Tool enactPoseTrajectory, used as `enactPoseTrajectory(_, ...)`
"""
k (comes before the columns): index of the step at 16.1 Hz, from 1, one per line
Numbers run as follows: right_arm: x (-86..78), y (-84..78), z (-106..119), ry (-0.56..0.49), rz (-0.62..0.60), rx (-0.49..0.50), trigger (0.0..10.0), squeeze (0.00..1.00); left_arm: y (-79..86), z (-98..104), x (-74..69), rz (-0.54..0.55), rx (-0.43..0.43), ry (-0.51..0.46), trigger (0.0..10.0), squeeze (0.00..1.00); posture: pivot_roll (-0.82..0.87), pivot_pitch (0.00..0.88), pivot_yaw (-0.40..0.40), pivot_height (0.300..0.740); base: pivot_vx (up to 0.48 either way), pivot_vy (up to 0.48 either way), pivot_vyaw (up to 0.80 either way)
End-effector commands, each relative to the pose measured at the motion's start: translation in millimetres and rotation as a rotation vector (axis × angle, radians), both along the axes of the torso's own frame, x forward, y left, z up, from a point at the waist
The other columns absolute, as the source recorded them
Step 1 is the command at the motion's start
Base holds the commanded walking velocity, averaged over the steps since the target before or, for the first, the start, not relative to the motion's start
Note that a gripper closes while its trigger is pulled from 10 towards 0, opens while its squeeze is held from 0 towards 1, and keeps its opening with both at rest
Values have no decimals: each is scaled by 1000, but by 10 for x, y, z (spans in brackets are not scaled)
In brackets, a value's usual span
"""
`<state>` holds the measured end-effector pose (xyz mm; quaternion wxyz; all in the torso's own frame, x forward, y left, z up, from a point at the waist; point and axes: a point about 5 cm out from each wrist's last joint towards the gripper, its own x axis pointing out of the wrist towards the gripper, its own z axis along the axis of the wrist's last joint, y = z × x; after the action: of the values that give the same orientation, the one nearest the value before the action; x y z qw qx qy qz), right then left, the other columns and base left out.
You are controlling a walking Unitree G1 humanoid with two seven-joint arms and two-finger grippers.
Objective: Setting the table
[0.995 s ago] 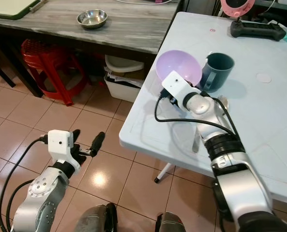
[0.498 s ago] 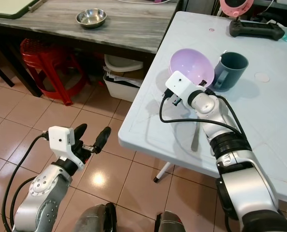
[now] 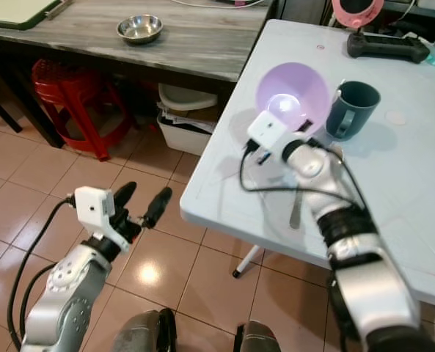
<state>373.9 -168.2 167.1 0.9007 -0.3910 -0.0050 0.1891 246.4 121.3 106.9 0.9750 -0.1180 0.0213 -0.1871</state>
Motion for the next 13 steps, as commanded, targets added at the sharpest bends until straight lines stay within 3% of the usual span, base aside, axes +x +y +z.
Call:
enactPoseTrajectory(1, -80, 122, 79, -85, 38, 102, 0, 0, 92, -103, 11, 83, 71, 38, 10000, 0, 17, 82, 17, 740, 0, 0, 0)
enactPoseTrajectory(4, -297, 201, -2, -143, 61, 191, 0, 0, 109, -126, 29, 97, 72, 45, 10000, 0, 11, 56, 19, 740, 0, 0, 0)
enactPoseTrajectory(8, -666, 158, -149, -182, -42, 390, 0, 0, 136, -130, 96, 119, 104, 28, 10000, 0, 9, 30, 23, 740, 0, 466, 0)
enactPoseTrajectory(9, -768, 196, -187, -183, -48, 424, 7843, 0, 147, -113, 115, 114, 100, 11, 10000, 0, 2, 20, 31, 740, 0, 469, 0)
enactPoseTrajectory(10, -834, 226, -209, -184, -53, 452, 10000, 0, 158, -96, 129, 117, 110, -5, 10000, 0, 1, 18, 31, 740, 0, 461, 0)
enactPoseTrajectory(13, -938, 276, -275, -166, -84, 518, 10000, 0, 133, -78, 181, 111, 162, -36, 10000, 0, -4, 0, 40, 740, 0, 440, 0)
